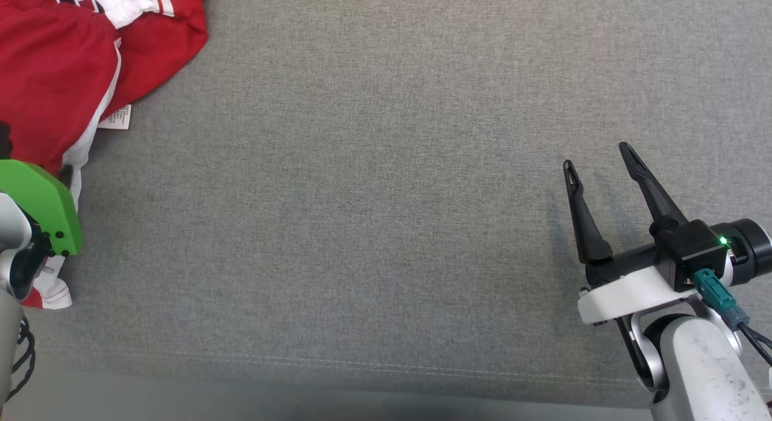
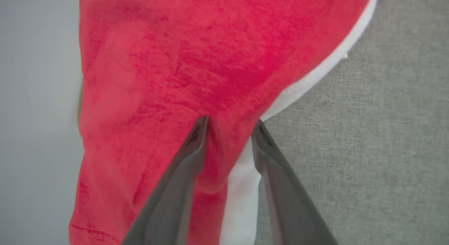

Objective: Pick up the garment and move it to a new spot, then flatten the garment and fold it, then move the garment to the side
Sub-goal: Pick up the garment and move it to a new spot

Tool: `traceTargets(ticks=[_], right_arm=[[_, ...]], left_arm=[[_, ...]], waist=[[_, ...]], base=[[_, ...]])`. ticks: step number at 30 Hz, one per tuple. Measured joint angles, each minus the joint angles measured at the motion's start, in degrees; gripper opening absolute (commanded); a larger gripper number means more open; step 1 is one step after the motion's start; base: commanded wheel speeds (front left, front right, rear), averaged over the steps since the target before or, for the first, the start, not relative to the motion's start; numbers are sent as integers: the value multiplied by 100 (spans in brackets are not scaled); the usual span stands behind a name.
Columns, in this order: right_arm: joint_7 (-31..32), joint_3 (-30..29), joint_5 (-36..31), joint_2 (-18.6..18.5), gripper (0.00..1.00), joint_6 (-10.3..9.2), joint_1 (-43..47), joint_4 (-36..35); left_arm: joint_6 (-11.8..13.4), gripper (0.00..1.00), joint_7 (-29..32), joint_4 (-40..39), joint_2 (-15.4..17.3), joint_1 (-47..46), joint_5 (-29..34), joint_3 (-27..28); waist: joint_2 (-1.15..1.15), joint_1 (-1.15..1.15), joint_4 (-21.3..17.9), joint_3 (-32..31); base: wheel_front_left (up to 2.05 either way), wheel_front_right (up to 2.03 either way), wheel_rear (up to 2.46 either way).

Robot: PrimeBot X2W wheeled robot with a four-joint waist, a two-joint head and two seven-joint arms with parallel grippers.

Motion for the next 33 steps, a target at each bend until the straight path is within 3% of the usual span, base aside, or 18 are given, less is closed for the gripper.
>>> traceTargets(ticks=[2, 16, 33], right_arm=[[0, -7, 0, -4, 100, 0, 2, 2], [-105, -97, -1, 103, 100, 0, 26, 170], [-458, -125, 96, 347, 100, 0, 119, 787]], left_arm=[[1, 0, -69, 88, -10, -35, 4, -22], [-11, 0, -525, 143, 141, -339, -44, -49], [-35, 0, -282, -1384, 563, -657, -532, -536]], waist=[[0, 0, -14, -12], [0, 0, 52, -261], [0, -1, 169, -1144]], base=[[0, 0, 0], [0, 0, 0], [0, 0, 0]])
